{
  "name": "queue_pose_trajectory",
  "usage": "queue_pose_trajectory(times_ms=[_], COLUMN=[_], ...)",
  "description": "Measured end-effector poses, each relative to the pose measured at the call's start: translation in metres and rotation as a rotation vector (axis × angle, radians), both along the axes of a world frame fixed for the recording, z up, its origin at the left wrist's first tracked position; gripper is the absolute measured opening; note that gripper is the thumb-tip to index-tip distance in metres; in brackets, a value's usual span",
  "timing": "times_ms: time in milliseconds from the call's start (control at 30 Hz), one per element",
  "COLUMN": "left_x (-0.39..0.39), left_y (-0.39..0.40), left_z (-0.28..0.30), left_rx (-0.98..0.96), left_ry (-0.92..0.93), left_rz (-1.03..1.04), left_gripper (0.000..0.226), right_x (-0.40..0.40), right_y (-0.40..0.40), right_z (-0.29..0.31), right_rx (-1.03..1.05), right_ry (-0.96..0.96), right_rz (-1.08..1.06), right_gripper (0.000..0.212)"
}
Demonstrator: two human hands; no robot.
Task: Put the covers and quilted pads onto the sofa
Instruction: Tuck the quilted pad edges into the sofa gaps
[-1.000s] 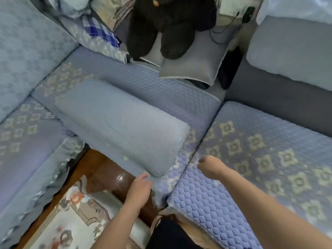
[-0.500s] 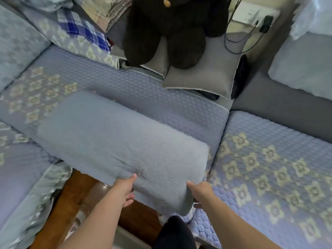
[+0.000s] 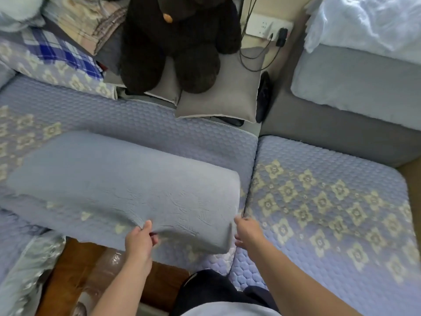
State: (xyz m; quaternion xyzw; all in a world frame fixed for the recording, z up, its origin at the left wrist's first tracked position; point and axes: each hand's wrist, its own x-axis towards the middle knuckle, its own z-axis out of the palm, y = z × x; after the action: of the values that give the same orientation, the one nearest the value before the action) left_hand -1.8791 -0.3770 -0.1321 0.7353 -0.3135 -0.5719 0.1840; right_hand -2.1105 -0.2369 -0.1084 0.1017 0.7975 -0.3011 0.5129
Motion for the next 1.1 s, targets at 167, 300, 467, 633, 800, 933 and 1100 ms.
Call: queue_pose_trajectory(times_ms=[167,300,467,633,800,933,1100], left_x=[-0.091,-0.156,-0.239,-0.339,-0.399,-0.372,-0.318], left_y=[-0.023,-0.016,0.063,0.182,0.332,0.421,0.381], left_z=[0.083,0.166,0.233,0.263,0.217,0.123,0.064], left_rx=[-0.328,-0.527,-0.51,-0.443,-0.365,-0.015,-0.121], left_ry=[0.13,0.251,0.545,0.714,0.512,-0.076,-0.421], left_rz=[-0.307,-0.504,-0.672,-0.655,-0.814,-1.486,-1.451], left_gripper=[0.043,0.041,0.023,0.019,0.042,0.046,0.033], right_x=[-0.028,-0.065,-0.16,-0.267,-0.34,-0.359,-0.34], right_y=[0.02,0.047,0.112,0.225,0.364,0.457,0.484], right_z=[0.038,0.074,0.144,0.192,0.165,0.101,0.053], right_rx=[-0.145,-0.307,-0.228,-0.195,-0.081,0.025,0.02], right_ry=[0.052,0.243,0.724,0.9,0.877,0.496,0.236], right_rz=[-0.125,-0.155,-0.245,-0.268,-0.303,-0.068,0.311], right_gripper=[0.032,0.058,0.052,0.046,0.044,0.043,0.063])
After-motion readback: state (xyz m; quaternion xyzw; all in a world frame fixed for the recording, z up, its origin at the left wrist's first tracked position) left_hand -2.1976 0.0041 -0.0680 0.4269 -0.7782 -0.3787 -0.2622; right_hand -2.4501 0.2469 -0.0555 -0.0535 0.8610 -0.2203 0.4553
